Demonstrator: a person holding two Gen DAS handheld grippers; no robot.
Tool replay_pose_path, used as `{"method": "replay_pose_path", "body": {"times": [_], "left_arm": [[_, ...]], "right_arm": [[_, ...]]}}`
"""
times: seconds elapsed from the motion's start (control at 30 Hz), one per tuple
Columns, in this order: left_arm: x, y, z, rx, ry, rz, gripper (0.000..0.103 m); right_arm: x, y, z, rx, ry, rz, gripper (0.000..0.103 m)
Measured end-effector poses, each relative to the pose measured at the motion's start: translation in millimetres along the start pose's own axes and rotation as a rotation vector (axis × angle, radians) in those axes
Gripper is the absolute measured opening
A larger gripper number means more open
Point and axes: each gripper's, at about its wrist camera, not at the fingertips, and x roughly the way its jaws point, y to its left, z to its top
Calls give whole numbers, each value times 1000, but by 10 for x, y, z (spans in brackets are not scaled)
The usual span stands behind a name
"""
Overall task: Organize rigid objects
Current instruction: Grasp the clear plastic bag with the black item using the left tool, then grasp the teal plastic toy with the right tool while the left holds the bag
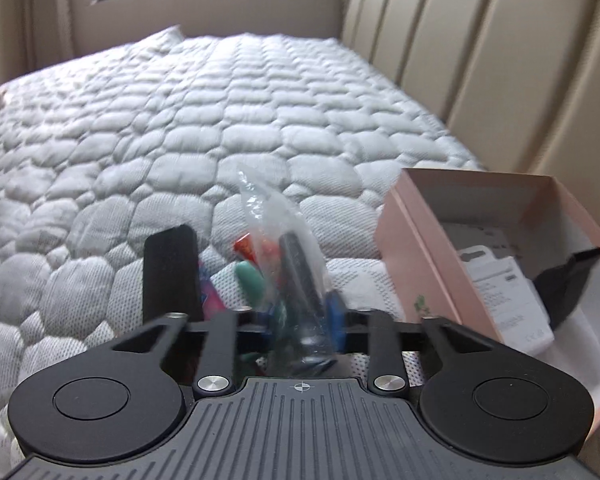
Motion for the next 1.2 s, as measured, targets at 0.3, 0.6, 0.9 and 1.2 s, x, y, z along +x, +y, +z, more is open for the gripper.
{"method": "replay_pose_path", "body": {"times": [0.3,0.6,0.9,1.2], "left_arm": [[-418,171,-276,64,-20,-77,24],[-952,708,-894,55,53,-172,24],[-1296,1130,-1128,33,29,-149,24],[-1352,1326,-1231,-34,27,-153,24]], "right_arm": [[-69,36,24,19,12,-11,92],[-84,311,90,-29,11,14,92],[3,667,150,-88,28,46,92],[25,818,216,-118,10,57,92]]}}
